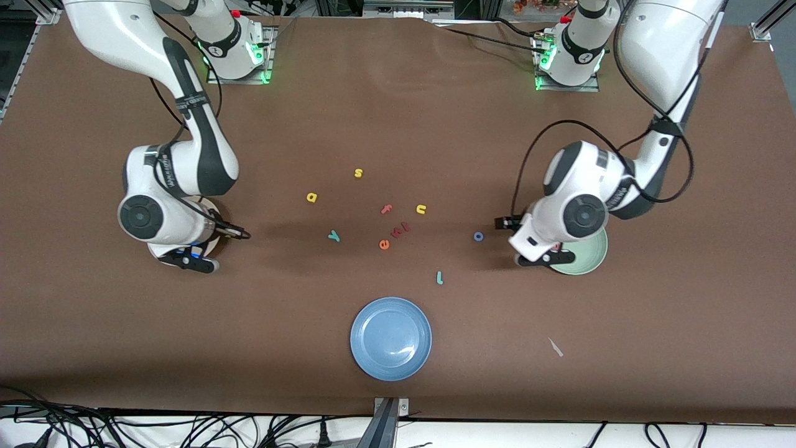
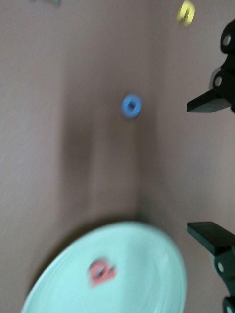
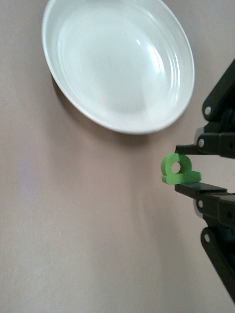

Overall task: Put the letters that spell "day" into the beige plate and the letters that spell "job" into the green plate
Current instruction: 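Lower green p onto the beige plate while the left gripper grasps blue o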

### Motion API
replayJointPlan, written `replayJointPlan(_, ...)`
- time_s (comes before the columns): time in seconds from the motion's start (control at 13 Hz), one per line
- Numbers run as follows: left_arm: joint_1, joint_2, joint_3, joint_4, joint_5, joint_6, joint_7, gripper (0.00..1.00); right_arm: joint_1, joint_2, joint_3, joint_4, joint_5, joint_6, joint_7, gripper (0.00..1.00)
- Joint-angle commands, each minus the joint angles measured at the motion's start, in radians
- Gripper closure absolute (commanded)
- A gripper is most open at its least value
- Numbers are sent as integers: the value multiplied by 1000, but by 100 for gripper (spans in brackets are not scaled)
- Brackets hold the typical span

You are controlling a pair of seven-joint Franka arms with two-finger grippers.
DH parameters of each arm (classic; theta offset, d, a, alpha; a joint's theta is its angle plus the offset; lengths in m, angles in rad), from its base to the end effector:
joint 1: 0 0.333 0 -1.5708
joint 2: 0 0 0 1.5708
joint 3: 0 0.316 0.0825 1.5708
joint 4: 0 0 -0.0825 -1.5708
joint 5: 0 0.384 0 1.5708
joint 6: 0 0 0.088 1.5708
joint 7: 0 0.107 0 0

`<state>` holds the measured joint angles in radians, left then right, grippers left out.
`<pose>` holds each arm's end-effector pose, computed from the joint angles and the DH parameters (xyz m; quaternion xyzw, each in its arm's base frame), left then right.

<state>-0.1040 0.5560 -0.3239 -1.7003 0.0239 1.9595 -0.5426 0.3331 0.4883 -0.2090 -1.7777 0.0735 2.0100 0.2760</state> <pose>0.5912 -0.2479 0.2664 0.9862 0.0620 -0.1536 0.0052 0.6210 0.0908 0.2706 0.9884 -0.0890 -0.1156 0.0426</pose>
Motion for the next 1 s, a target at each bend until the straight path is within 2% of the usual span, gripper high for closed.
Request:
replayJointPlan(0.0,-25,15,-23,-9,5,33,-86,25,3,-63,-73,-98,-9,38,-194,98)
replayJointPlan(0.15,-42,33,-23,-9,-51,62,-86,48,3,-65,-107,-140,-6,108,-308,98)
replayJointPlan(0.39,-43,61,-21,-10,-108,136,-83,51,0,-60,-159,-170,9,182,-556,98)
replayJointPlan(0.62,-43,82,-9,-10,-85,199,-76,55,-31,-47,-164,-170,43,199,-642,96)
replayJointPlan(0.69,-43,100,-9,-10,-31,234,-77,55,-31,-42,-164,-170,66,207,-647,95)
replayJointPlan(0.77,-43,114,-9,-9,40,255,-88,55,-31,-40,-162,-170,69,207,-637,81)
replayJointPlan(0.85,-43,130,-10,-9,75,278,-108,54,-31,-36,-162,-167,69,204,-626,37)
replayJointPlan(0.93,-45,131,-11,-10,80,289,-115,54,-29,-37,-161,-166,69,199,-626,6)
